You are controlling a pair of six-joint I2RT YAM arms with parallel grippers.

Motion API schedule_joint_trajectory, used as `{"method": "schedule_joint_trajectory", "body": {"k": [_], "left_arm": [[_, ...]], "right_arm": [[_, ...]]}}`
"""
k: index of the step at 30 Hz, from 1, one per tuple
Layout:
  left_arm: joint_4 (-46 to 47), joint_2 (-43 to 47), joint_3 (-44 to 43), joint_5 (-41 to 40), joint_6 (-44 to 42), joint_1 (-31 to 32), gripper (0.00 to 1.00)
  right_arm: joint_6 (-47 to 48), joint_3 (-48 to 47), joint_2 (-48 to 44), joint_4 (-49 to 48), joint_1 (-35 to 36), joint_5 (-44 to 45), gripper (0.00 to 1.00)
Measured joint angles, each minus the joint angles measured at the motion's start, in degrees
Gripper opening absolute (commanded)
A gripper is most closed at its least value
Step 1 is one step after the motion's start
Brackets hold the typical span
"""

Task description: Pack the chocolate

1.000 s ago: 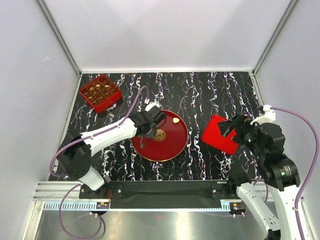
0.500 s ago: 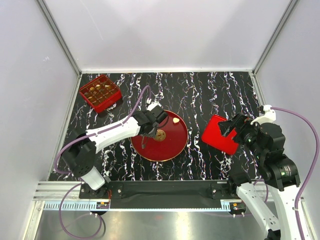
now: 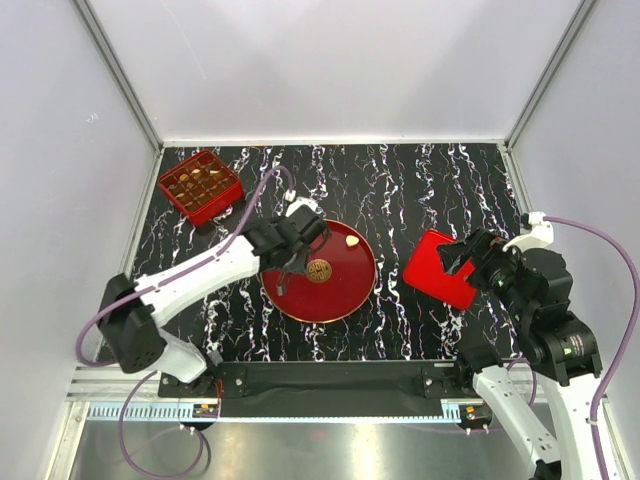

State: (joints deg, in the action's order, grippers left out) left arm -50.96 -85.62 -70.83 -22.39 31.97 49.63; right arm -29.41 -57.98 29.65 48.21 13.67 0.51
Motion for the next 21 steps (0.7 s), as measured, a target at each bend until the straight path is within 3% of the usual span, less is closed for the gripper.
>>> {"method": "schedule_joint_trajectory", "body": {"k": [7,16,21], "left_arm": [[-4.46,5.33,-5.68,0.85,-2.10,-2.32,0.34],[-4.24,0.37,-15.80,3.10,-10.80,-26.47,0.33],[-2.67,-6.67,-20.87,4.20,-13.64,-35.39,0.33]], "right_arm": [[-0.70,-0.52,-0.63,0.15,0.00,-0.09,1.00],[-1.07,-0.52,-0.61,0.11,0.00,-0.24,1.00],[-1.22,-0.50,-0.37,-0.11,0.00,-1.25,1.00]]}}
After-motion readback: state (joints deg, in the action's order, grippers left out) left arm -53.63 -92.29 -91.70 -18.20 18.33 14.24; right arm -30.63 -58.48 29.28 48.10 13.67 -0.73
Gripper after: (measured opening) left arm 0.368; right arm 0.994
